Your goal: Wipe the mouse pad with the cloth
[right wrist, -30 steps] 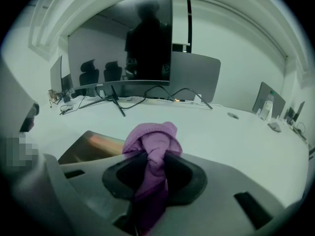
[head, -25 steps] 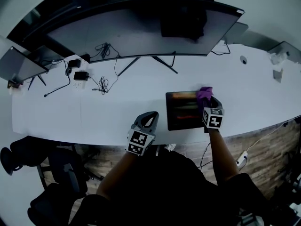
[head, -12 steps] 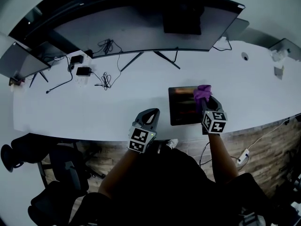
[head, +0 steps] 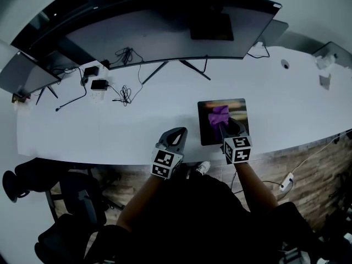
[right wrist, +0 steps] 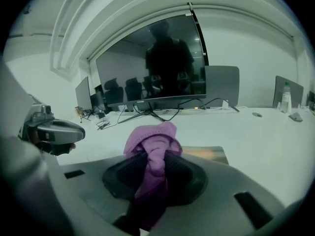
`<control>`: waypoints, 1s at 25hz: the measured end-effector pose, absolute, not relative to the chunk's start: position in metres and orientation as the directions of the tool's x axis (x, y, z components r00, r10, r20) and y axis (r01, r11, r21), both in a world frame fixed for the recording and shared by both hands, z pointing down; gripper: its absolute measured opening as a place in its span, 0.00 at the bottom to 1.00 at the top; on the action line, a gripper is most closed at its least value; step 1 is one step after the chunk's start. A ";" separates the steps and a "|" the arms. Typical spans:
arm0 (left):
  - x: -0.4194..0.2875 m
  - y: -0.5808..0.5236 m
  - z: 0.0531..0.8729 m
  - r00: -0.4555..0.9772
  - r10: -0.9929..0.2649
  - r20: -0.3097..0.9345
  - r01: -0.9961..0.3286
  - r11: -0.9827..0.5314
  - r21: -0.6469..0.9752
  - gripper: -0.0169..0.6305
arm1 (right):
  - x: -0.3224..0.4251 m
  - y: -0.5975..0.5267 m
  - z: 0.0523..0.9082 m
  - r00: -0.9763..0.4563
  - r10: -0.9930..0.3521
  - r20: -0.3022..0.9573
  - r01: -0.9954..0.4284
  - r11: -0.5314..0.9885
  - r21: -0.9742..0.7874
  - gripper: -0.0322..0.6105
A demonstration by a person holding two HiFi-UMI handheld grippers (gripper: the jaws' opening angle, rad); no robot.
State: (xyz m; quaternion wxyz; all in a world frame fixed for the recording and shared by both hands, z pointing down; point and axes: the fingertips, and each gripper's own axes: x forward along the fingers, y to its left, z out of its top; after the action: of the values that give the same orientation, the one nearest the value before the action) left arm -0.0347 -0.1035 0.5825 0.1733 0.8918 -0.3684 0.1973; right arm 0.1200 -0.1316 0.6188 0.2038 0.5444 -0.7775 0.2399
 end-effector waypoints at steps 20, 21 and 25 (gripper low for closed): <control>-0.040 -0.103 0.582 0.643 -0.580 0.499 -0.713 -0.692 0.115 0.06 | 0.076 -0.117 0.663 -0.326 -0.676 0.661 -0.943 0.284 -0.175 0.22; -0.040 -0.103 0.582 0.644 -0.580 0.499 -0.713 -0.691 0.116 0.06 | 0.078 -0.117 0.663 -0.320 -0.678 0.661 -0.945 0.278 -0.172 0.22; -0.040 -0.104 0.582 0.646 -0.580 0.497 -0.713 -0.691 0.120 0.06 | 0.087 -0.115 0.664 -0.300 -0.675 0.674 -0.950 0.271 -0.152 0.22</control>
State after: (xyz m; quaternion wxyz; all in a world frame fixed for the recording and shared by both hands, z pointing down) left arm -0.0402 -0.1039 0.5825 0.1545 0.8938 -0.3616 0.2156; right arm 0.0865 -0.1154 0.6638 0.2490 0.5365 -0.7573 0.2768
